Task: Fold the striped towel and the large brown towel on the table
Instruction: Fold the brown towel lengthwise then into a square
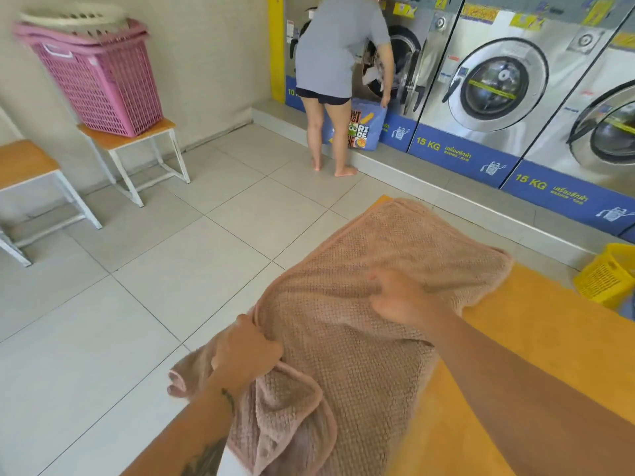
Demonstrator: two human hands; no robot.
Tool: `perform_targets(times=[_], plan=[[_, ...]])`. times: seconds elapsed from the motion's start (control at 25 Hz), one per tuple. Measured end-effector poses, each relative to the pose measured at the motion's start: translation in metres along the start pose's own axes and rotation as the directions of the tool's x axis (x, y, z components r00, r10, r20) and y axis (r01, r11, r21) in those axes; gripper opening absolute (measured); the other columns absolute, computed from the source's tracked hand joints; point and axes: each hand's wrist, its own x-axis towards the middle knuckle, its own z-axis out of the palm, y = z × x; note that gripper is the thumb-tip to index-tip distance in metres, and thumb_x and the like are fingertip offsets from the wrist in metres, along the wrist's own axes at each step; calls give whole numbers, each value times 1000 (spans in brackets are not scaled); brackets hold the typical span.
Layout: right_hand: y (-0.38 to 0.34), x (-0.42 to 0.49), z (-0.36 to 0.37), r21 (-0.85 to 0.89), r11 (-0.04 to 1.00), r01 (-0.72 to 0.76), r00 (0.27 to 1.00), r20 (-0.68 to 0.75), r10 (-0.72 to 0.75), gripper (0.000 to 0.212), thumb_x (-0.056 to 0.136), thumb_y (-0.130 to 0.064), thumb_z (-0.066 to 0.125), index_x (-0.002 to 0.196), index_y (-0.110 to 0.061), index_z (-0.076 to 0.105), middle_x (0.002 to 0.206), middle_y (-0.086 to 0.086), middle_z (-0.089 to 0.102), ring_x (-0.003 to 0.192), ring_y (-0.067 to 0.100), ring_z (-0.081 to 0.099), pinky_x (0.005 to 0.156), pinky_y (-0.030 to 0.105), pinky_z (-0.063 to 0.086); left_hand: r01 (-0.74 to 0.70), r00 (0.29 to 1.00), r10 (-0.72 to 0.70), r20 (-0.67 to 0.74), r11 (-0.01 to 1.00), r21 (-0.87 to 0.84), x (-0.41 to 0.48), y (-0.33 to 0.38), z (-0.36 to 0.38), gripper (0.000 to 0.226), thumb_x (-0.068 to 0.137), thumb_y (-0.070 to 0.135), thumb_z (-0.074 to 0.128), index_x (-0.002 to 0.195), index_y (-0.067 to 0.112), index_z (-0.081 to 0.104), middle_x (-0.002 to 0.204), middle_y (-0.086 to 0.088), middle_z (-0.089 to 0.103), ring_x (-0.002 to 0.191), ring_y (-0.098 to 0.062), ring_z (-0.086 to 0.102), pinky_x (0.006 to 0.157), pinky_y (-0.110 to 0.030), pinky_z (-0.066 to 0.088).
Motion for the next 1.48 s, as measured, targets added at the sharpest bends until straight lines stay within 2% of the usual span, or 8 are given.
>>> perform_targets(times=[0.12,0.24,0.36,0.64,0.8,1.0,1.2,1.48], plan=[[-15,-69,49,153,988,-6,997,72,-5,44,98,-13,50,142,-20,50,129,6,62,94,19,65,76,30,50,-3,1000,8,28,983,-181,-33,-15,6,5,81,7,54,81,12,51,68,-2,51,57,-14,47,47,-24,38],[-33,-123,98,316,946,-71,979,202,6,33,95,-27,57,123,-11,64,124,14,64,112,29,62,94,41,48,-47,998,35,-47,955,-291,-47,-38,10,24,81,5,53,104,10,56,77,-4,59,60,-16,54,44,-22,40],[-45,-157,135,419,899,-126,975,220,34,22,84,-34,65,96,-16,64,88,3,66,78,19,63,69,34,48,-112,993,86,-80,899,-423,-56,-55,7,31,85,1,57,112,15,52,83,-7,63,60,-17,60,46,-24,45],[-100,-155,176,550,826,-124,989,138,56,26,80,-21,63,97,-41,69,92,-9,71,81,8,66,73,25,56,-244,965,261,12,916,-317,-14,-87,-26,31,84,7,53,113,19,59,92,-1,65,78,-16,61,66,-34,52],[-149,-128,195,413,907,-78,978,-145,150,17,86,-12,54,84,-27,61,77,-4,61,68,12,58,60,25,48,-364,928,373,-22,887,-284,33,-102,-56,26,92,14,52,116,21,59,99,2,63,78,-7,58,60,-25,46],[-193,-112,222,466,882,-72,996,-17,90,26,85,-28,62,110,-25,66,101,-1,71,89,16,67,81,38,56,-361,916,394,78,892,-274,68,-134,-78,31,95,10,51,124,19,56,100,-1,63,78,-10,59,64,-24,46],[-195,-106,234,489,864,-118,990,-12,142,41,85,2,52,116,-16,71,110,-9,66,106,6,56,98,23,44,-316,832,389,396,918,-239,88,-145,-77,35,92,26,64,126,24,56,112,0,66,99,-19,64,88,-37,53],[-149,-128,211,67,852,-519,833,-186,522,67,77,-25,51,139,-49,37,150,-3,25,140,28,18,114,53,26,-338,907,352,233,936,-99,98,-149,-74,39,94,12,50,132,18,51,119,-9,60,88,-21,60,74,-32,49]])
